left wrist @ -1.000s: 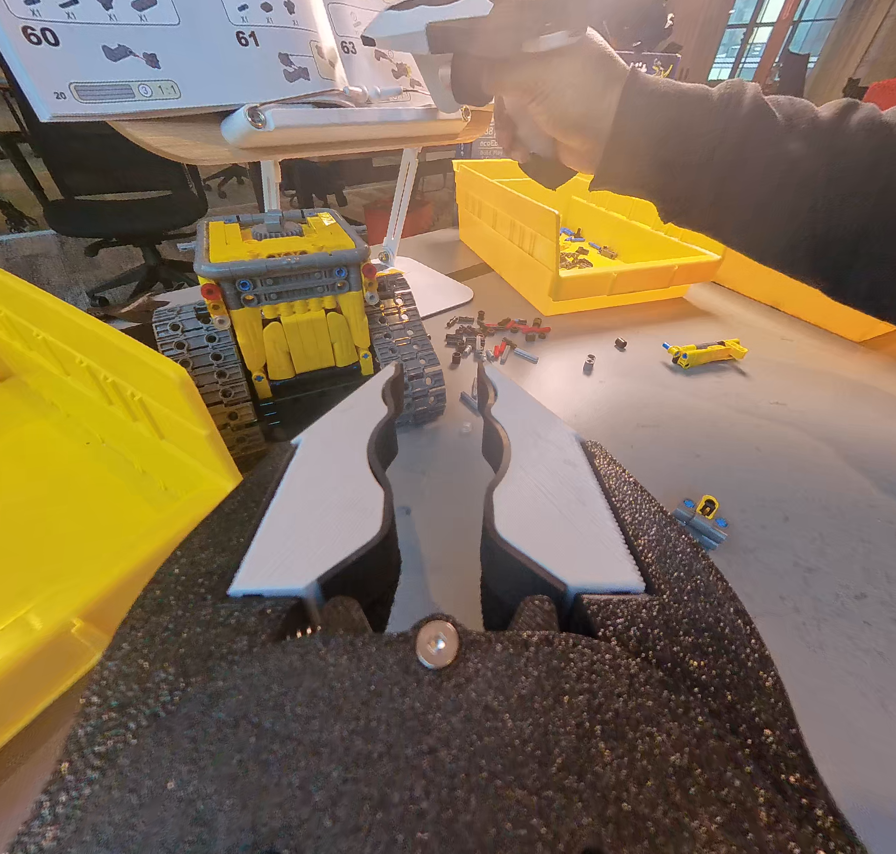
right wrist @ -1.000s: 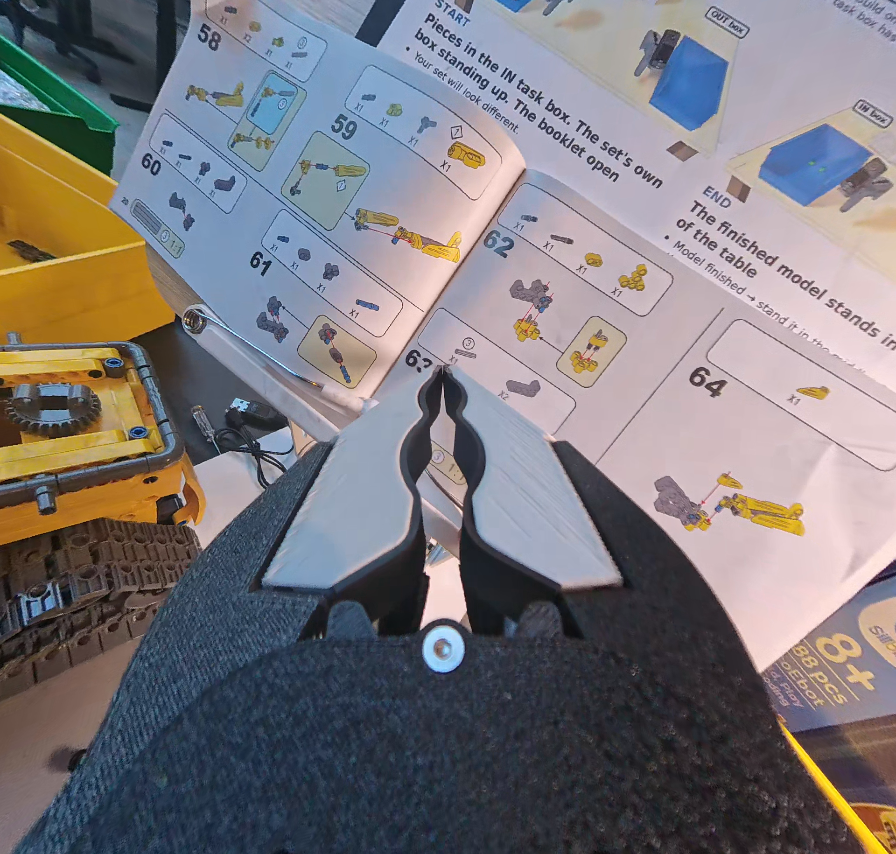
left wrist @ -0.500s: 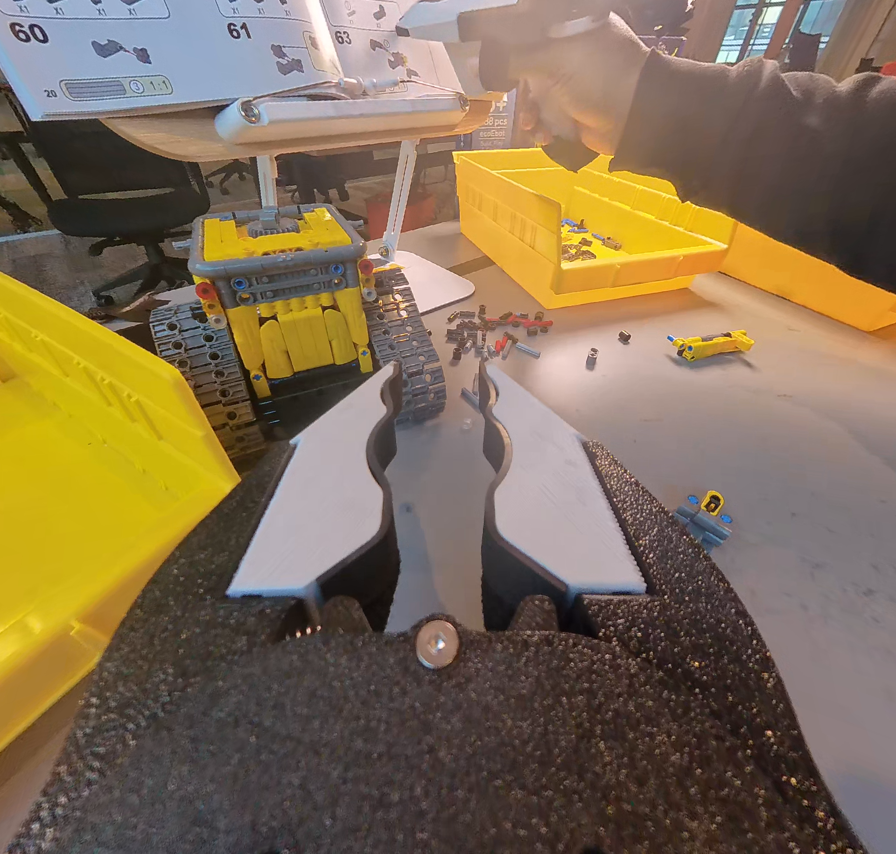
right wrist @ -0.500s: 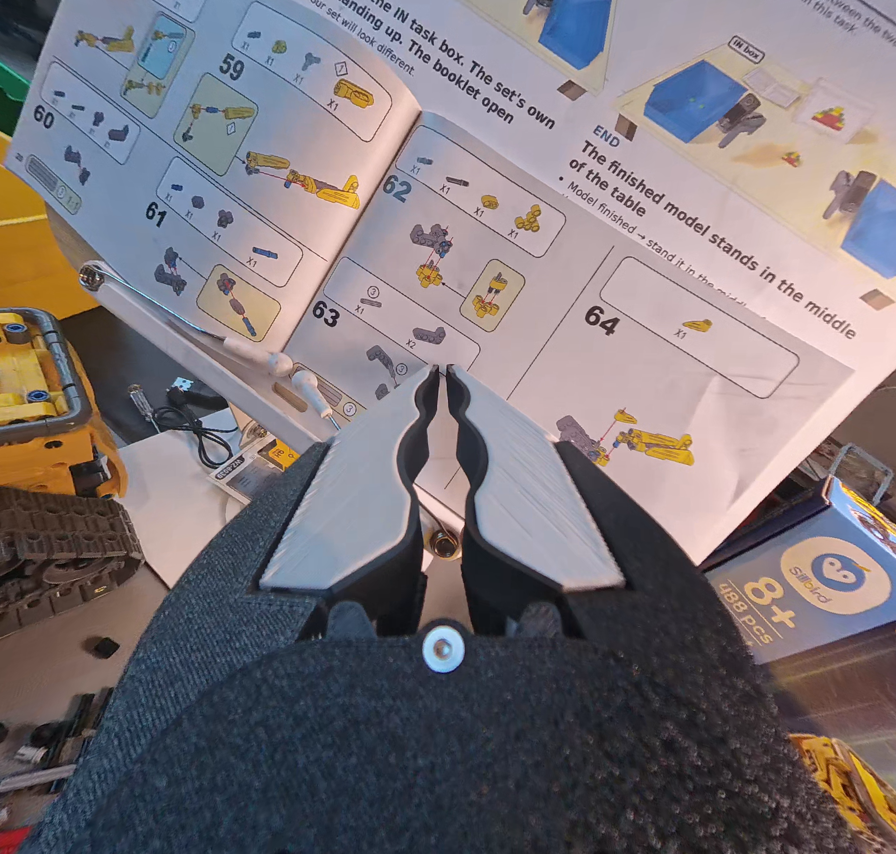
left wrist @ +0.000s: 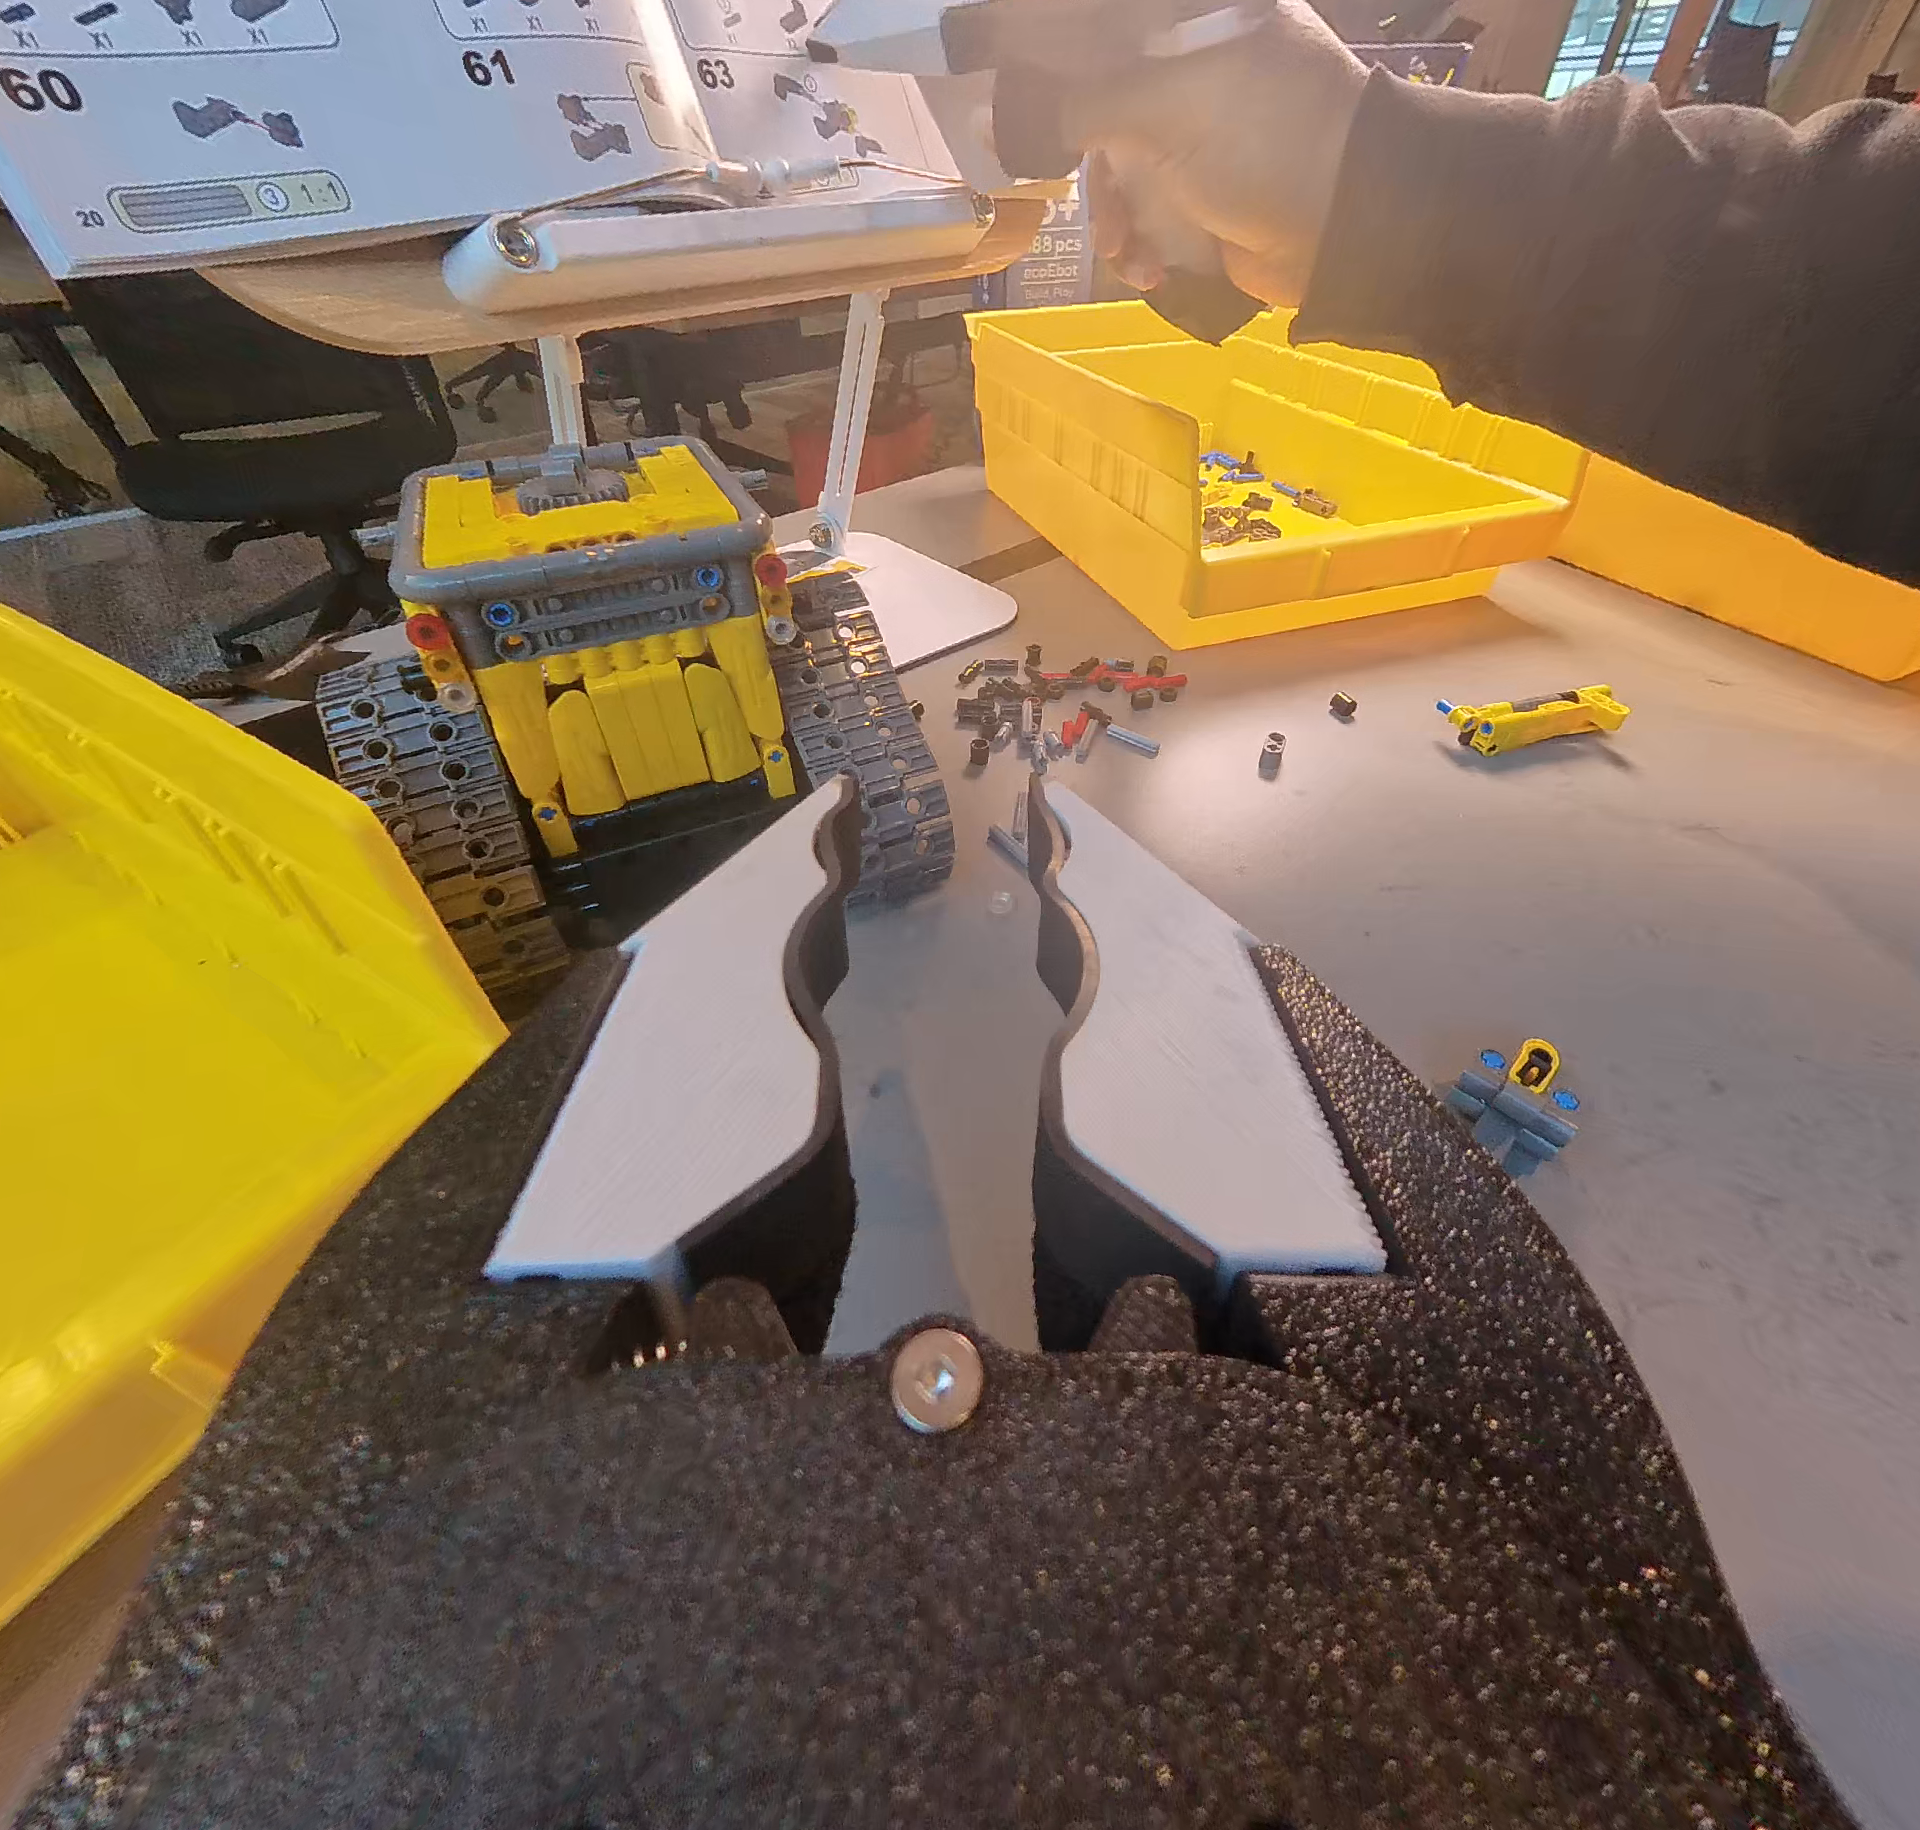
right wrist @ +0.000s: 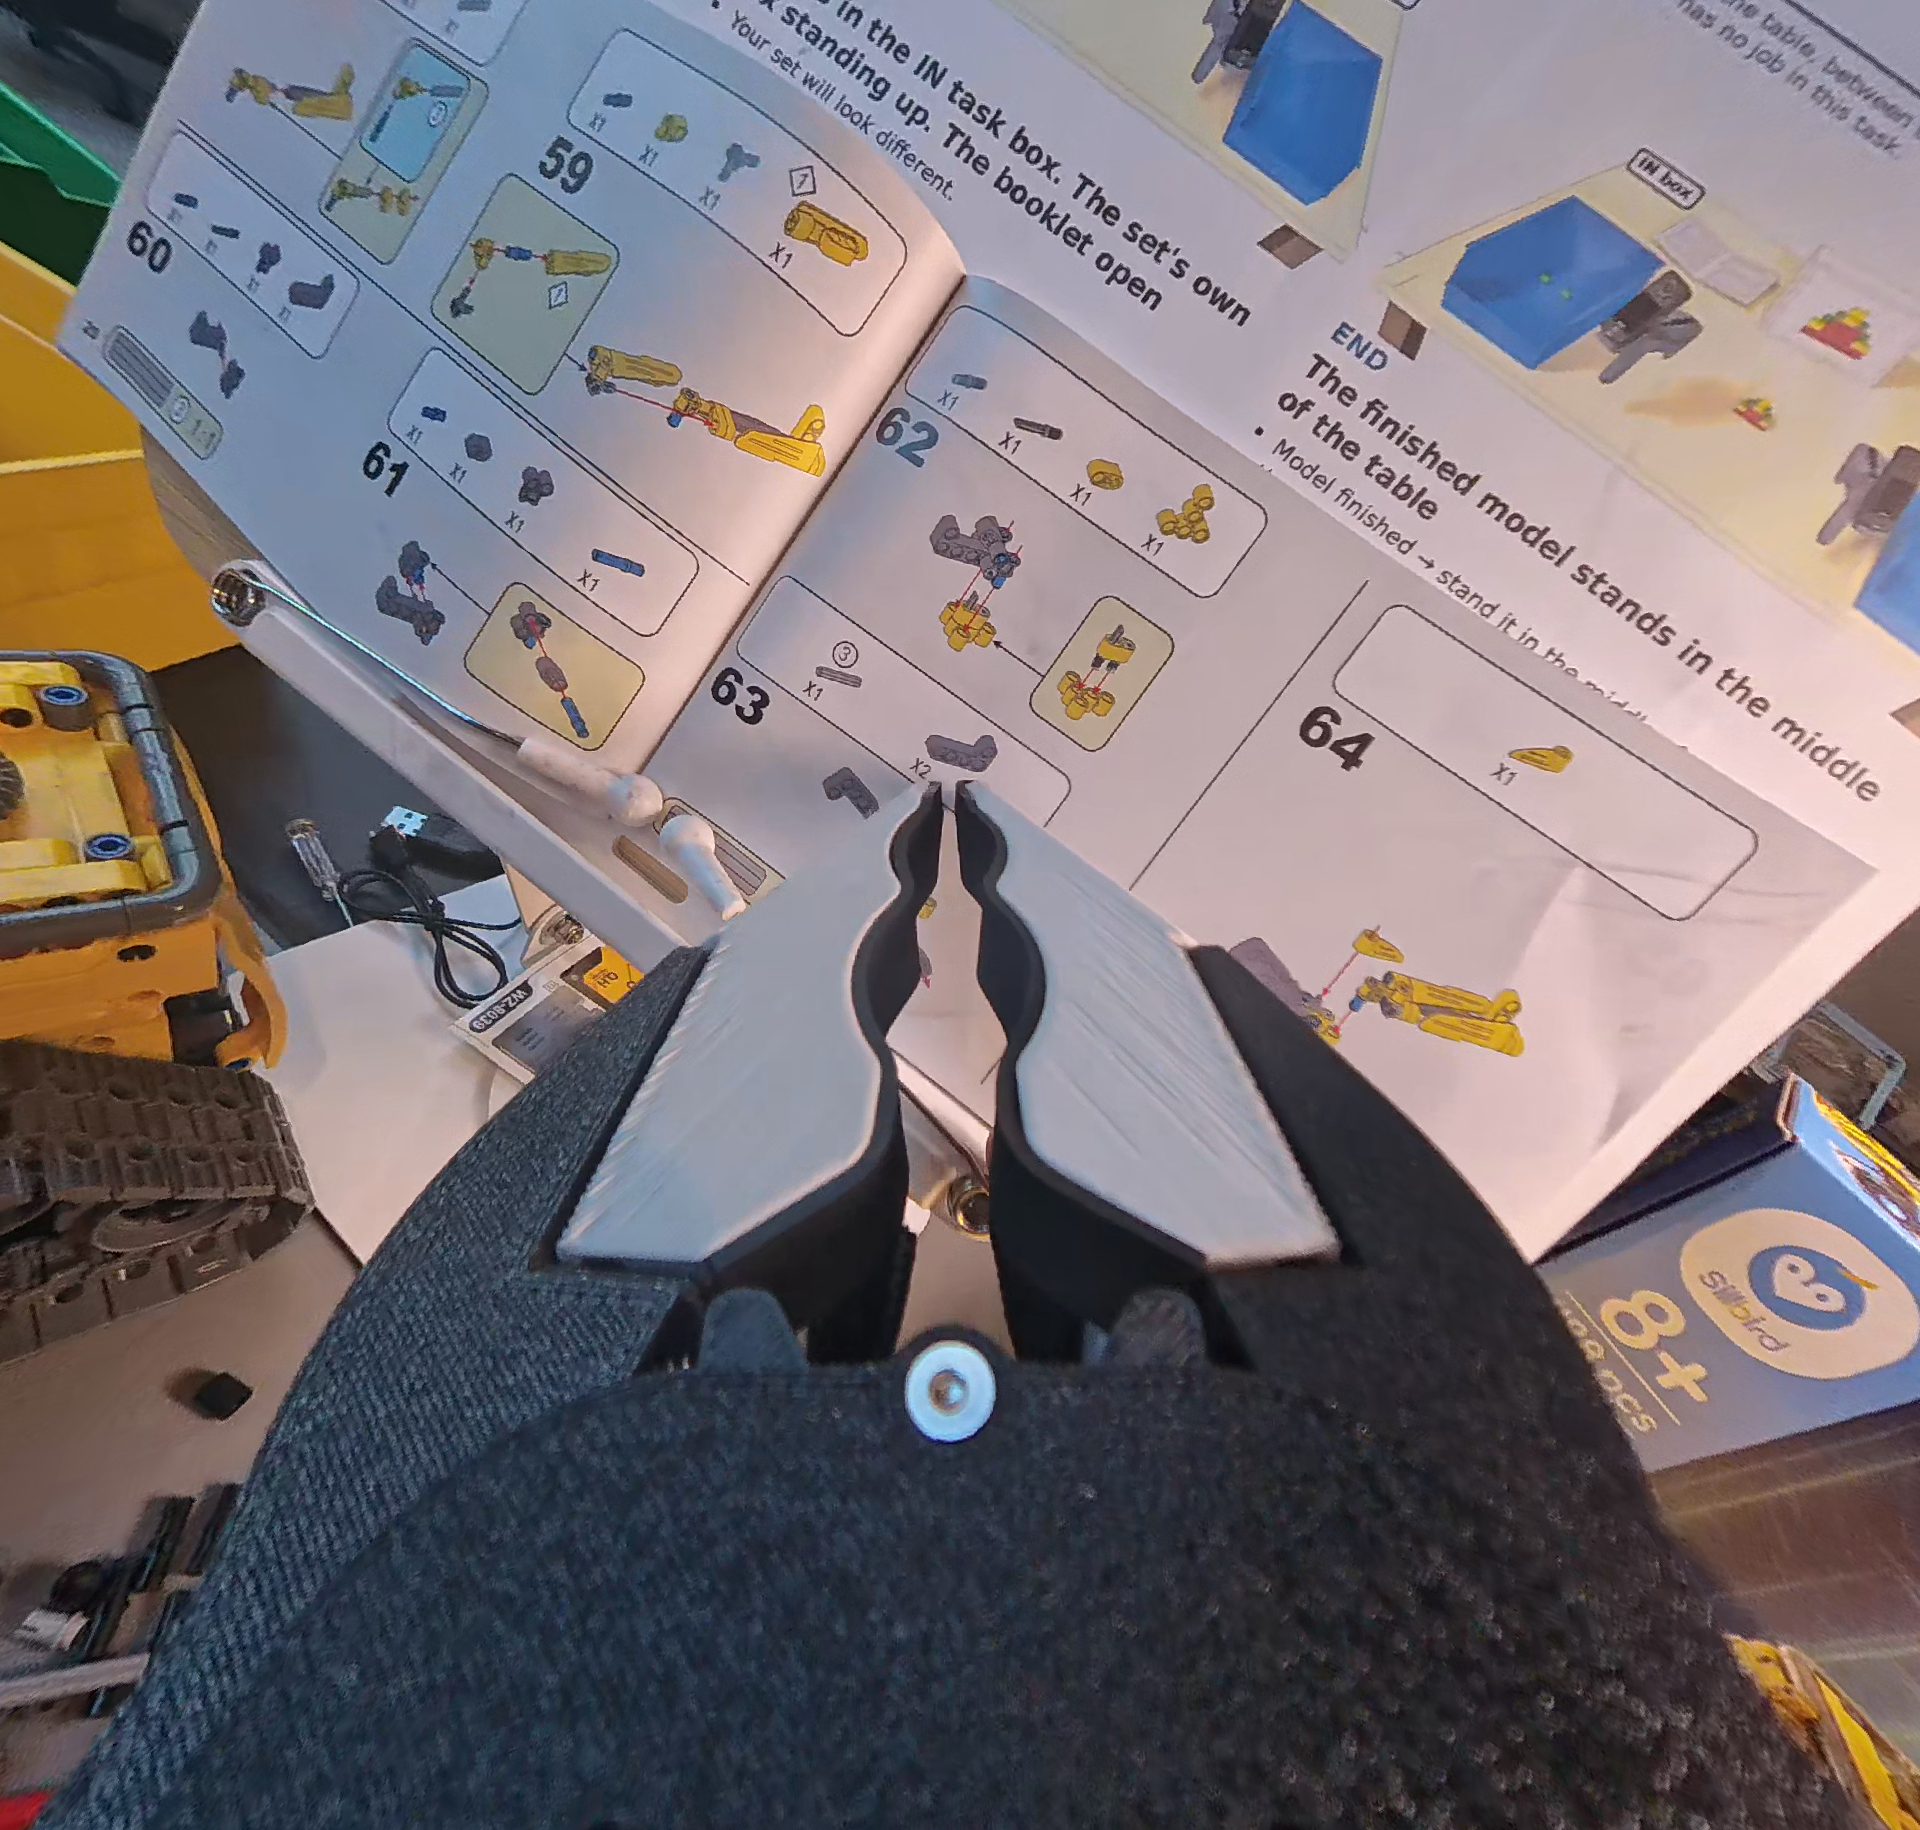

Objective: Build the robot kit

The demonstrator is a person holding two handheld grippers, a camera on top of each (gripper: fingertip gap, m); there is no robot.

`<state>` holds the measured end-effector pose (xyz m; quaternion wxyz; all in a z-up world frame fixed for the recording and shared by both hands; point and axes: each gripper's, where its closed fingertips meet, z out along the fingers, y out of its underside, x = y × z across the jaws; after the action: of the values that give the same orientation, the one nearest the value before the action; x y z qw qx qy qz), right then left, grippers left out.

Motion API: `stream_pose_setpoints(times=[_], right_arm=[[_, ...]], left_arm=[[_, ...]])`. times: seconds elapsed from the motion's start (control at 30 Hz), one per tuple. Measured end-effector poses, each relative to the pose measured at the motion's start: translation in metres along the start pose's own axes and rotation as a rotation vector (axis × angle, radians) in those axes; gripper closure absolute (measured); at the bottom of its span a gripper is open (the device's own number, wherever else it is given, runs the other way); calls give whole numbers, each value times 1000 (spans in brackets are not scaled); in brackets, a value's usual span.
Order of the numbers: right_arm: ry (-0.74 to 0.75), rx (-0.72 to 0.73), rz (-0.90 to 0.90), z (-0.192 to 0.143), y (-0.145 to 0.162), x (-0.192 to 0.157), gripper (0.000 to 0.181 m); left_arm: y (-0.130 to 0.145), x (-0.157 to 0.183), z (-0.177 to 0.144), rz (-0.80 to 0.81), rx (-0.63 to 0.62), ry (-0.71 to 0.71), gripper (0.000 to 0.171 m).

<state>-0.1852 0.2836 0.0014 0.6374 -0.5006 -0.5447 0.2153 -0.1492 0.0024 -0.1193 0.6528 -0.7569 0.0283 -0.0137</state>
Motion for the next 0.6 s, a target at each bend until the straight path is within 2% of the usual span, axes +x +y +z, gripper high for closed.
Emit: stream_pose_setpoints(times=[0.13, 0.2, 0.33, 0.4, 0.5, 0.6], right_arm=[[3, 0, 5, -2, -2, 0, 179], [7, 63, 40, -20, -20, 3, 178], [84, 315, 131, -104, -78, 25, 175], [130, 393, 170, -151, -90, 38, 175], [167, 427, 233, -208, -85, 46, 172], [170, 324, 205, -242, -55, 37, 166]], left_arm=[[0, 0, 0, 4, -1, -1, 140], [0, 1, 0, 8, -1, -1, 140], [0, 3, 0, 22, -1, -1, 140], [1, 4, 1, 30, -5, 0, 140], [1, 4, 1, 38, -8, 0, 139], [0, 4, 1, 43, -3, -8, 139]])
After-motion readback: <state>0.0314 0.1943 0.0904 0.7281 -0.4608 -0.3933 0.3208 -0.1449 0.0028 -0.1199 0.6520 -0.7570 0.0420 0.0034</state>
